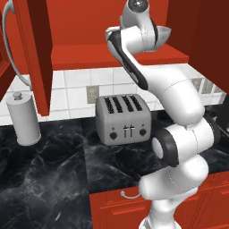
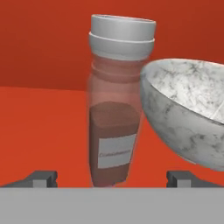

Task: Take the cinnamon bottle from the cabinet and place it on the dining table, next to the plate with the cupcake. Then take the chocolate from the dining counter and place it on the cupcake plate.

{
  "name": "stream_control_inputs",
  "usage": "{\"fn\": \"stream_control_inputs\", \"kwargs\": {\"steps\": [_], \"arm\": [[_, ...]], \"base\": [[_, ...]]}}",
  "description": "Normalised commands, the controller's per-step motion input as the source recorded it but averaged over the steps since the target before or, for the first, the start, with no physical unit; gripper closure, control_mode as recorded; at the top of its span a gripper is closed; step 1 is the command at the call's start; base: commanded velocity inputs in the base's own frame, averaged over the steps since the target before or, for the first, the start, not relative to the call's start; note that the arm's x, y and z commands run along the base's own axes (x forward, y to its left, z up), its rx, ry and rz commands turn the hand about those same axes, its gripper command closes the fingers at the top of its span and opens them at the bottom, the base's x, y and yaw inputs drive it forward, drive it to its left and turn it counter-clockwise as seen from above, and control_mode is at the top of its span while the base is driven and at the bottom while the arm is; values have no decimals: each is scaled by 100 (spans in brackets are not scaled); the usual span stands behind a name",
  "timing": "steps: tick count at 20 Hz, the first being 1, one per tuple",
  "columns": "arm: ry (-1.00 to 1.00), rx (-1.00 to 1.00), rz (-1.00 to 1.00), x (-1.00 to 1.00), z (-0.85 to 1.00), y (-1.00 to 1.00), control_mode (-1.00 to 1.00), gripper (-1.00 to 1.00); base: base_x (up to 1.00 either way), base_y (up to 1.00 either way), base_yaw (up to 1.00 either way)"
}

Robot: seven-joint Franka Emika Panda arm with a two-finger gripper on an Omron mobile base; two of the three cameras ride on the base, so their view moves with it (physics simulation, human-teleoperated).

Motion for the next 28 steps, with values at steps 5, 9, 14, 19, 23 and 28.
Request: {"fn": "stream_control_inputs", "kwargs": {"steps": [5, 9, 14, 19, 23, 28], "arm": [[0, 0, -2, 43, -24, 0, -100, -100], [-1, 0, -1, 32, -12, 0, -100, -100], [0, 0, 0, 31, 0, 0, -100, -100], [0, 0, 0, 26, 0, 0, -100, 100], [0, 0, 0, 5, -1, 0, -100, 100], [0, 0, 0, -20, -4, 0, -100, 100]], "base": [[0, 0, 0], [0, 0, 0], [0, 0, 0], [0, 0, 0], [0, 0, 0], [0, 0, 0]]}}
